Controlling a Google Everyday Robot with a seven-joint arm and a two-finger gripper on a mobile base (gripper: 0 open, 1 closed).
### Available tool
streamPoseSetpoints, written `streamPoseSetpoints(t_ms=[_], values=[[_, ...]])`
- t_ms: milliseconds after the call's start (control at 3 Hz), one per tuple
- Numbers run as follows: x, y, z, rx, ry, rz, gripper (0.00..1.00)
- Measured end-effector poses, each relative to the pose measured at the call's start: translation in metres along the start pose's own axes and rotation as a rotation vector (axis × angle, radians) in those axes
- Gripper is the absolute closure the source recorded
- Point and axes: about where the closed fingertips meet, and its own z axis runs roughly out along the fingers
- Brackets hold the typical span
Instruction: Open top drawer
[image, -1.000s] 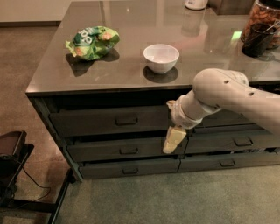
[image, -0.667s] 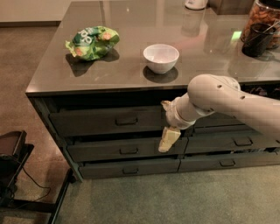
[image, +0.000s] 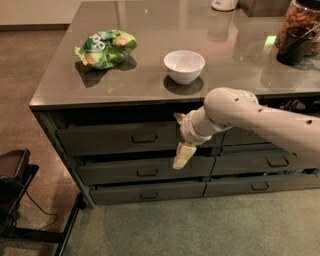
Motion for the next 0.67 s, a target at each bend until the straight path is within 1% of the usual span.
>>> streamPoseSetpoints(t_ms=[333, 667], values=[[0.001, -0.014, 0.017, -0.006, -0.003, -0.017, 0.0], [0.006, -0.026, 0.034, -0.019, 0.005, -0.019, 0.0]])
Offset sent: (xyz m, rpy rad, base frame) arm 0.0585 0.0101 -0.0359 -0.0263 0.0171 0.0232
